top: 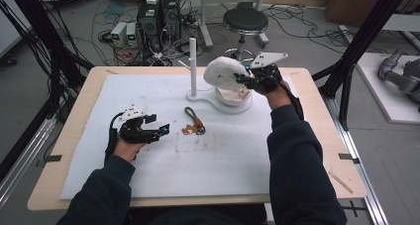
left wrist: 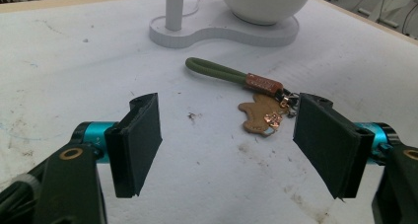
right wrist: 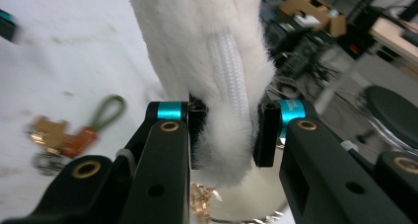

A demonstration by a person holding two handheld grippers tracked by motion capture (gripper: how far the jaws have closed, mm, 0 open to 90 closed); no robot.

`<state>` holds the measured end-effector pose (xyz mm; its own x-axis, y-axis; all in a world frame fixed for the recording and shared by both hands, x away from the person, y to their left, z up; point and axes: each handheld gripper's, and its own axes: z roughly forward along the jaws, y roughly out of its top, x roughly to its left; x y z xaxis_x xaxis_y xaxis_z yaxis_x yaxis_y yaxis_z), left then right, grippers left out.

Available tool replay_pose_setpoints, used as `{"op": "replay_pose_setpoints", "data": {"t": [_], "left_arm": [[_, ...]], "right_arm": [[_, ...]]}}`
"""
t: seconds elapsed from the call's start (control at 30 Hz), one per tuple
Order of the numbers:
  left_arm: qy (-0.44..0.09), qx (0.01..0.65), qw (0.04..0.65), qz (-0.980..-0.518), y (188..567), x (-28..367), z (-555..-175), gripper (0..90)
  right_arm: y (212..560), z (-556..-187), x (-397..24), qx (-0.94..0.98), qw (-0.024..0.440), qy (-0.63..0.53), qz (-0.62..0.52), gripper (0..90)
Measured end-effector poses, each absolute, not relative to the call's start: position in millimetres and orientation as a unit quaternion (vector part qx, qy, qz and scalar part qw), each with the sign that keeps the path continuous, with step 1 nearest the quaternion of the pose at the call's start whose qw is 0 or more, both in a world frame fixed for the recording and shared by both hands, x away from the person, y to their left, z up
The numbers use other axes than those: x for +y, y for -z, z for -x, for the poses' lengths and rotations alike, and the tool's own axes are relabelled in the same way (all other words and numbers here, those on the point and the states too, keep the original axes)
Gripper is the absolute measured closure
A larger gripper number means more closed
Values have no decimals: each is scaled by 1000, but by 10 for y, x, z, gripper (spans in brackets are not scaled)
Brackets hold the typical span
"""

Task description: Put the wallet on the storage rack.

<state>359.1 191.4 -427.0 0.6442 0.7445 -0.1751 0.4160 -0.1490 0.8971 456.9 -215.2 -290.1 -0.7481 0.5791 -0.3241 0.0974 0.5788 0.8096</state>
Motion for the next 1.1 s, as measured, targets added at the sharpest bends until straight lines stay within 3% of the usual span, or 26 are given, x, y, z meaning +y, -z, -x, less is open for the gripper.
{"op": "replay_pose_setpoints", "data": {"t": [0.17, 0.6, 1.1], "left_arm": [[-157, 390, 518, -744, 4276, 1910, -3595, 263], [-152, 393, 516, -746, 4287, 1902, -3599, 265], [-150, 395, 514, -747, 4291, 1904, -3592, 265]], "right_arm": [[2969, -4741, -2216, 838, 336, -383, -194, 746], [3145, -4866, -2208, 858, 368, -320, -163, 746], [3445, -4953, -2124, 890, 360, -238, -145, 746]]}}
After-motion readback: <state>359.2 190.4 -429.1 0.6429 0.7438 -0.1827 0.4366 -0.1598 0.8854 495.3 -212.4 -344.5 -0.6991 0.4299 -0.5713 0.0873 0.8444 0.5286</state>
